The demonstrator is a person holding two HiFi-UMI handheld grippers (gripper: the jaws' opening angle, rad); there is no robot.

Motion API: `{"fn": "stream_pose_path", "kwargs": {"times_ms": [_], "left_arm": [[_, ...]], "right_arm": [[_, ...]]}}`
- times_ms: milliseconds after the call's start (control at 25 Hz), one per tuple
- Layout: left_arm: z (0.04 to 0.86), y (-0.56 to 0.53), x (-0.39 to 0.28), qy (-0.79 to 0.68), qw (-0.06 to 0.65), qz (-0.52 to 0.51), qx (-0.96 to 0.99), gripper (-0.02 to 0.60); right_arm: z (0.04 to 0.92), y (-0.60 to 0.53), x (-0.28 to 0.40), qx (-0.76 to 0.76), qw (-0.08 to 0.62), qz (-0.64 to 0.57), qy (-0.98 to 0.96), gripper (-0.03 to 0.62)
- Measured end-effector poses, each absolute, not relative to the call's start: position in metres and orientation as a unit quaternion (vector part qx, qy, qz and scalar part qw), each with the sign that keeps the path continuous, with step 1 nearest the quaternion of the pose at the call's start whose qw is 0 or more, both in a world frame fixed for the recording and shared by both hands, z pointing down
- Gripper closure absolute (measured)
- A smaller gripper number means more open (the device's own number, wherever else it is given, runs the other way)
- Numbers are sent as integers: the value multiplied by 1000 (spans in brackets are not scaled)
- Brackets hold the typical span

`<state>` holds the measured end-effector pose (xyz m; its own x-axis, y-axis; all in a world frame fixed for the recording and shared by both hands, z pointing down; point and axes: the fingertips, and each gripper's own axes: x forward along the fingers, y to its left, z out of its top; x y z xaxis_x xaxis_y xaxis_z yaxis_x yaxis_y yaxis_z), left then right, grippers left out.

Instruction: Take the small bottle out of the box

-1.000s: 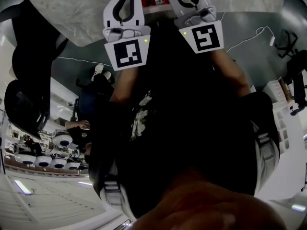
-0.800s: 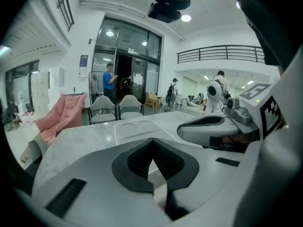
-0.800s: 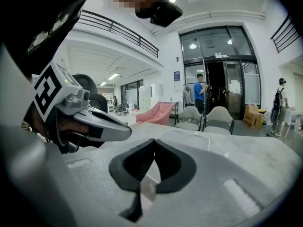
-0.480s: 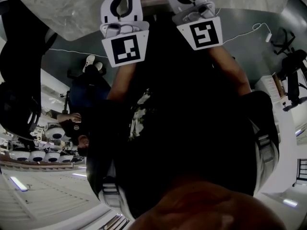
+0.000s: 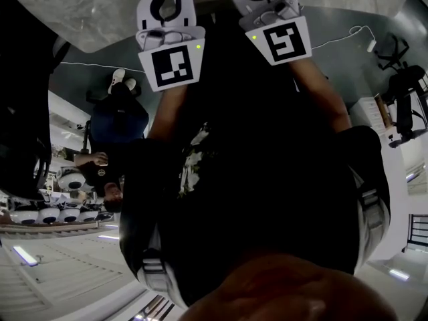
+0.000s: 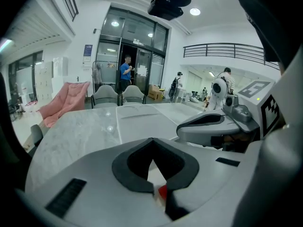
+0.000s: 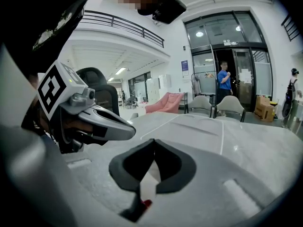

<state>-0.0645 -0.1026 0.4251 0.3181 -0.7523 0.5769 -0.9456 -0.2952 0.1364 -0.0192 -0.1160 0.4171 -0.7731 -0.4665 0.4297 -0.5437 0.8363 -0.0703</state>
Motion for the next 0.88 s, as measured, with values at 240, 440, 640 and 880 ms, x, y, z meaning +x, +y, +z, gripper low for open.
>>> {"fn": "stream_pose_path", "kwargs": {"times_ms": [240,440,640,880], "left_arm": [[435,-99,-62,-540,245,208,778,574],[438,-100,-60,-535,248,209,780,574],[442,-100,-57,-533,255,213,778,574],[446,-98,-59,-533,260,217,775,574]], "right_arm": [[426,-111,-18,264,211,105,-935,595],[430,-109,-17,252,221,107,-936,594],[435,-110,-18,235,232,114,-937,471],[446,-91,-29,164,280,91,-942,447]]}}
